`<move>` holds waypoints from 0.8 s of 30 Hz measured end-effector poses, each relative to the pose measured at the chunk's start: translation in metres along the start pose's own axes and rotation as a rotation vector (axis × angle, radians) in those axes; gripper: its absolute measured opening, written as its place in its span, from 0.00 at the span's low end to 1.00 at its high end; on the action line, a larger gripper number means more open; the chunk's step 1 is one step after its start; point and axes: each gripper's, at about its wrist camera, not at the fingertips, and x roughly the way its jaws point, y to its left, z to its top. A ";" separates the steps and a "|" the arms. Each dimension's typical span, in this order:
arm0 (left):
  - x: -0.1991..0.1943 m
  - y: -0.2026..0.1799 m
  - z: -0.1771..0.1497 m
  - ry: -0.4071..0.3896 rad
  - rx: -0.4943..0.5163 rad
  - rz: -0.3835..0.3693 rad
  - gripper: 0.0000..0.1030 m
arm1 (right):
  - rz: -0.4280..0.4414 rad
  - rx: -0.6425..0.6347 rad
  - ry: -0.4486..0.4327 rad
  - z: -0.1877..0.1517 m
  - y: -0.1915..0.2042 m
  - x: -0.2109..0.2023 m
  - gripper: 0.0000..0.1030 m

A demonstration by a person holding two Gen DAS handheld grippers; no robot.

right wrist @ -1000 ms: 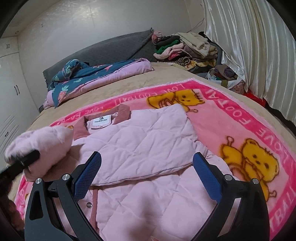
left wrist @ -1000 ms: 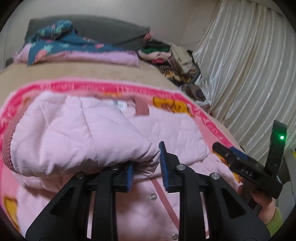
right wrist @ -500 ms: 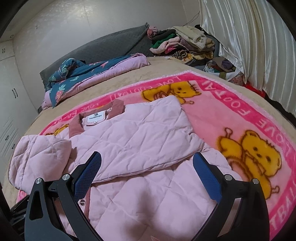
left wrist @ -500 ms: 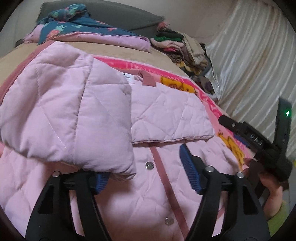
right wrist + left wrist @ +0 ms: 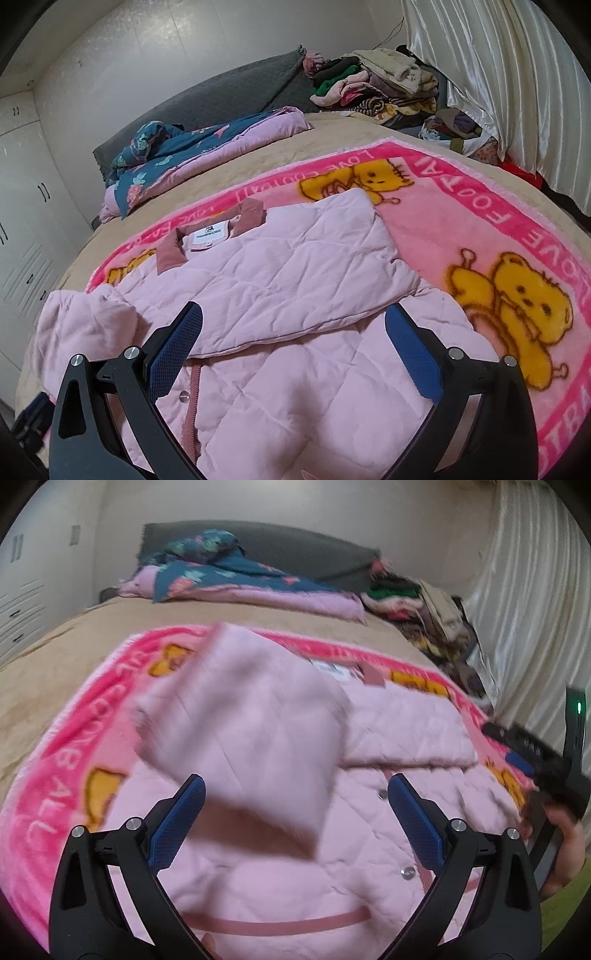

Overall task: Fold large clothes
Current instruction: 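Lay the sleeve on the jacket body and open the left gripper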

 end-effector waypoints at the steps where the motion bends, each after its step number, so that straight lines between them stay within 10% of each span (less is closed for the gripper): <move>1: 0.001 0.007 0.003 0.004 -0.019 0.001 0.90 | 0.001 0.001 -0.001 0.000 0.000 0.000 0.96; 10: 0.030 0.059 0.011 0.096 -0.207 0.002 0.87 | 0.008 0.002 -0.002 -0.001 0.000 -0.006 0.96; 14: 0.034 0.053 0.014 0.099 -0.208 -0.021 0.18 | 0.008 0.008 0.006 -0.004 -0.007 -0.006 0.96; 24: 0.038 -0.006 0.036 0.078 -0.090 -0.144 0.11 | 0.007 0.009 0.000 -0.005 -0.017 -0.008 0.96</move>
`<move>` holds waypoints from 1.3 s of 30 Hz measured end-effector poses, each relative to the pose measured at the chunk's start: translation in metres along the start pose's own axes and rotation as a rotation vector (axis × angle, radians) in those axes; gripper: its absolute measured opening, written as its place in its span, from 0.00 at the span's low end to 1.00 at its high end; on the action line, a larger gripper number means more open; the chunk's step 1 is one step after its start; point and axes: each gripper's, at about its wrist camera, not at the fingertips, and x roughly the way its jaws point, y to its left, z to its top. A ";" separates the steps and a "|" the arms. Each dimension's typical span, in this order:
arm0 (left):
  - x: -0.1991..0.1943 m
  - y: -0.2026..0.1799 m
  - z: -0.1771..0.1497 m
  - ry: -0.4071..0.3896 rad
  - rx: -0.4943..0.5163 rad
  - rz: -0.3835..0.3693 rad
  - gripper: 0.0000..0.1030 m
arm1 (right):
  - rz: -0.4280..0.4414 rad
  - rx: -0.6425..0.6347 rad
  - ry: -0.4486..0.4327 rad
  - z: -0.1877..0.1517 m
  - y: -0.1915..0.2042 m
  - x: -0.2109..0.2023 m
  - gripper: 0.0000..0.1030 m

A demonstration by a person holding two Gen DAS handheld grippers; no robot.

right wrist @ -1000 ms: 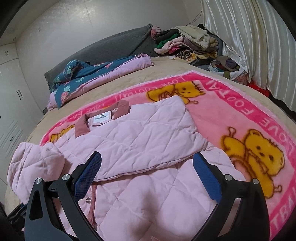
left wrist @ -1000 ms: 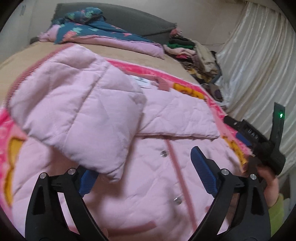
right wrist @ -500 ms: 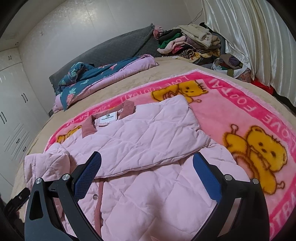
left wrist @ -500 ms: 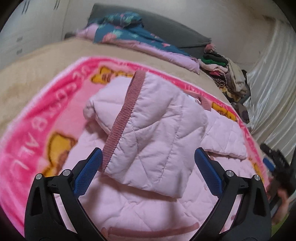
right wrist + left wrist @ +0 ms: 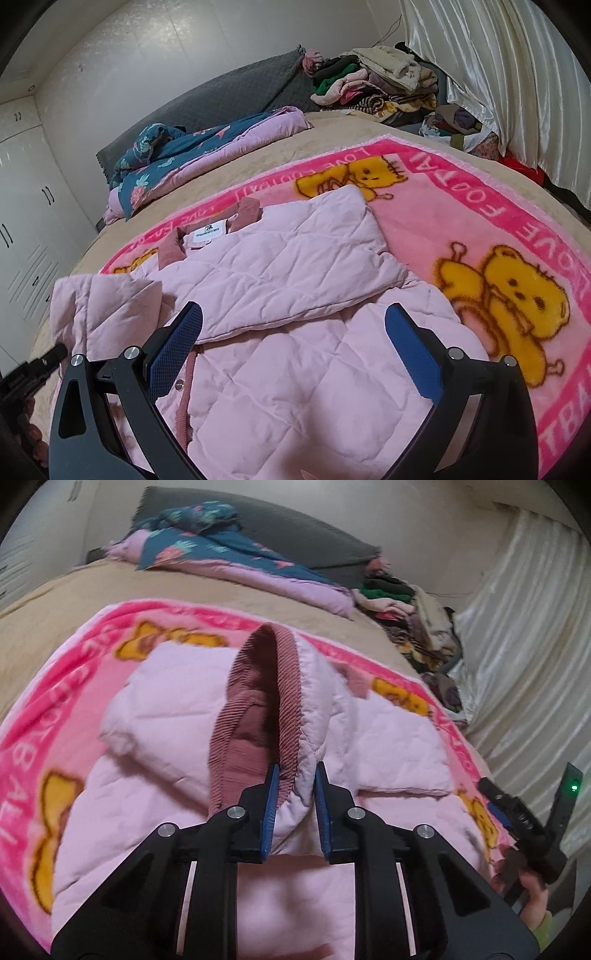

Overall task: Fold large clothes
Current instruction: 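Lay the sleeve on the jacket body and open the left gripper, then grasp the dark-pink cuff trim with the right gripper and lift it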

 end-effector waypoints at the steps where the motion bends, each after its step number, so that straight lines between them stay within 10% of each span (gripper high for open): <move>1: 0.001 -0.007 0.002 -0.003 0.013 -0.009 0.11 | -0.003 0.001 -0.002 0.000 -0.002 -0.001 0.96; 13: 0.016 -0.092 0.026 -0.009 0.171 -0.098 0.11 | -0.015 0.019 0.001 -0.002 -0.029 -0.009 0.96; 22: -0.007 -0.115 0.042 -0.078 0.232 -0.147 0.53 | -0.020 0.020 0.013 -0.003 -0.039 -0.010 0.96; 29: 0.015 -0.081 0.053 -0.041 0.258 0.049 0.88 | 0.007 -0.022 0.046 -0.006 -0.026 -0.004 0.96; 39: 0.037 0.013 0.061 -0.030 0.170 0.233 0.91 | 0.071 -0.069 0.192 -0.028 0.022 0.039 0.96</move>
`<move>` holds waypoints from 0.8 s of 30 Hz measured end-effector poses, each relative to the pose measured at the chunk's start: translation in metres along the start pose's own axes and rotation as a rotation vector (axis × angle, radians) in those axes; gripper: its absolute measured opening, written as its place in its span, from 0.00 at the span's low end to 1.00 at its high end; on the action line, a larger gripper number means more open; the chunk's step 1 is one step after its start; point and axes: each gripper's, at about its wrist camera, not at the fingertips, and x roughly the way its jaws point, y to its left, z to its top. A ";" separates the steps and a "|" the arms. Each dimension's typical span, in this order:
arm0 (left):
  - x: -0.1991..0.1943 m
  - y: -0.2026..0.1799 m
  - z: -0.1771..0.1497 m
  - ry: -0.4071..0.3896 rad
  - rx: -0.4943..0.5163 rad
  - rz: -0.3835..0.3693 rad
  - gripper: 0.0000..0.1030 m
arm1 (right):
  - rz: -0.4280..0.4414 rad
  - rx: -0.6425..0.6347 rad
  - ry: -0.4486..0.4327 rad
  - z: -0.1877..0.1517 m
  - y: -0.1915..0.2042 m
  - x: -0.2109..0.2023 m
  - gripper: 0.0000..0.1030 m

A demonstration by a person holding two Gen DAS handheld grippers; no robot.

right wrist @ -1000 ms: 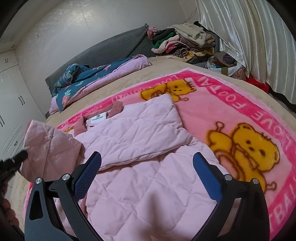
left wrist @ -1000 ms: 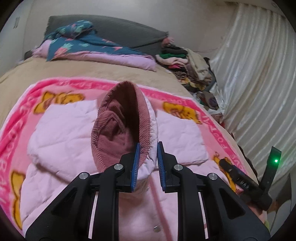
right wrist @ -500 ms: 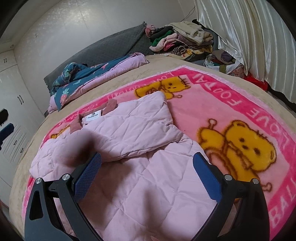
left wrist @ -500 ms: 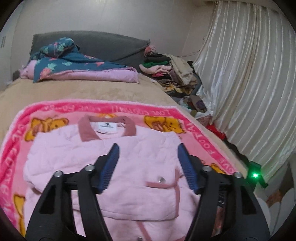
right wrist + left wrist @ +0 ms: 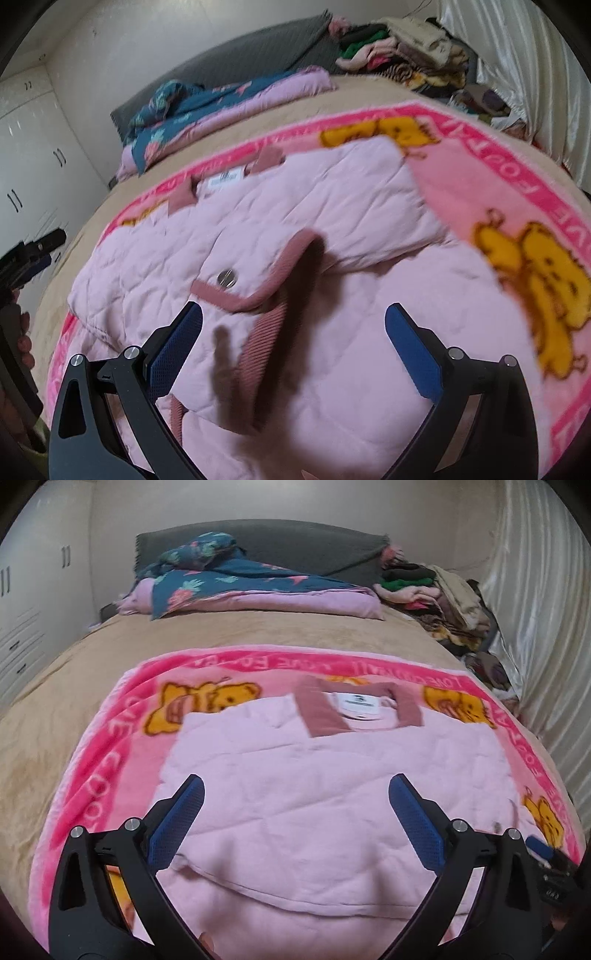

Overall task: Fold large clothes
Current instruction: 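Grasp the dark-pink cuff trim with the right gripper and lift it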

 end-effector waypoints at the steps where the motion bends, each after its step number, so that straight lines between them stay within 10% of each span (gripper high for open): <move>1: 0.002 0.005 0.000 0.000 -0.008 0.001 0.91 | 0.004 0.000 0.016 -0.002 0.003 0.006 0.96; 11: 0.014 0.054 0.003 0.010 -0.082 0.042 0.91 | 0.010 0.032 0.051 -0.008 0.012 0.030 0.94; 15: 0.012 0.069 0.006 0.000 -0.113 0.049 0.91 | 0.096 -0.017 0.009 -0.002 0.023 0.023 0.29; 24: 0.012 0.081 0.007 -0.007 -0.139 0.044 0.91 | 0.058 -0.293 -0.276 0.064 0.068 -0.032 0.12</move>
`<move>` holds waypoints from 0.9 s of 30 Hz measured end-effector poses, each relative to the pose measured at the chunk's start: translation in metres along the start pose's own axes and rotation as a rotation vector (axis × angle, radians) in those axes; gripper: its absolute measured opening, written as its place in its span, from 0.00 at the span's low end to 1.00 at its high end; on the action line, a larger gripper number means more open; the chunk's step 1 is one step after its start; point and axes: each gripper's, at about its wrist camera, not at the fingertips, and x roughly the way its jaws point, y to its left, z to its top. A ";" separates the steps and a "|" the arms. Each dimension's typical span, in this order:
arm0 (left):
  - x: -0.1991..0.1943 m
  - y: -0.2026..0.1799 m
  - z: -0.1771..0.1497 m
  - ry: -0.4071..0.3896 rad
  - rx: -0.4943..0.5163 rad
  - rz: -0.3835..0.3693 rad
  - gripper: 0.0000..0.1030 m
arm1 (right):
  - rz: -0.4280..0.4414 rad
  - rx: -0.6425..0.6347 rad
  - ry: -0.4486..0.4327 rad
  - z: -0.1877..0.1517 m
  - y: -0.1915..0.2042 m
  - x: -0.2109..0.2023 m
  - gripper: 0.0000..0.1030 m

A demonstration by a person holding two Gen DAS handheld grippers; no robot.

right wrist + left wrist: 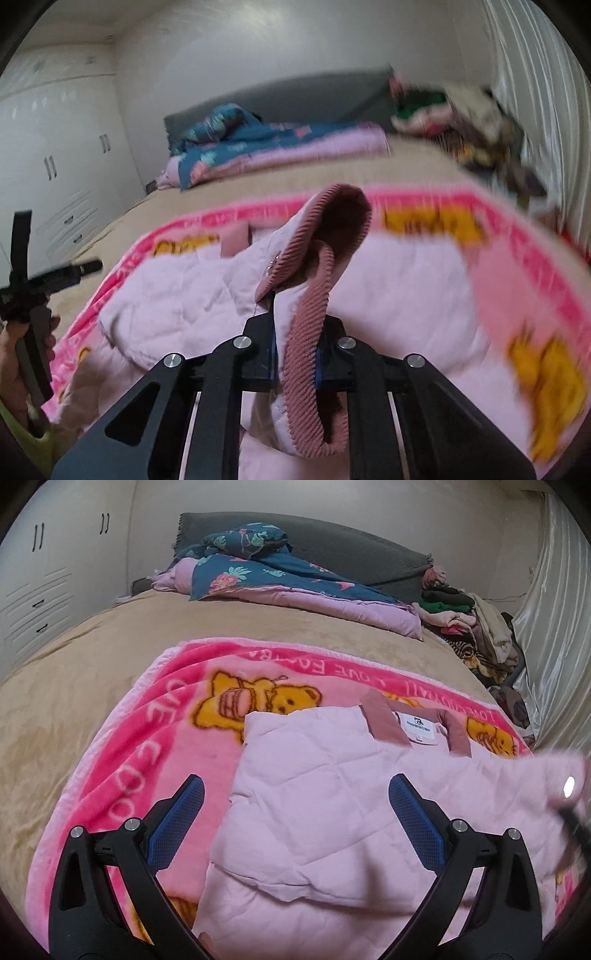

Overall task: Fold large clothes
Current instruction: 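Grasp the dark-pink cuff trim with the right gripper and lift it, then fold the cuff over the jacket body and open the right gripper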

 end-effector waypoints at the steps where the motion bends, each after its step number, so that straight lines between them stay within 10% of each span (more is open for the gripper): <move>1: 0.001 0.000 0.000 0.001 0.002 -0.001 0.91 | -0.021 -0.039 -0.025 0.011 0.001 0.001 0.12; 19: 0.025 -0.043 -0.018 0.041 0.140 -0.051 0.91 | -0.134 0.117 0.156 -0.015 -0.049 0.077 0.14; 27: 0.037 -0.062 -0.031 0.069 0.189 -0.083 0.86 | -0.192 0.106 0.150 -0.020 -0.052 0.069 0.46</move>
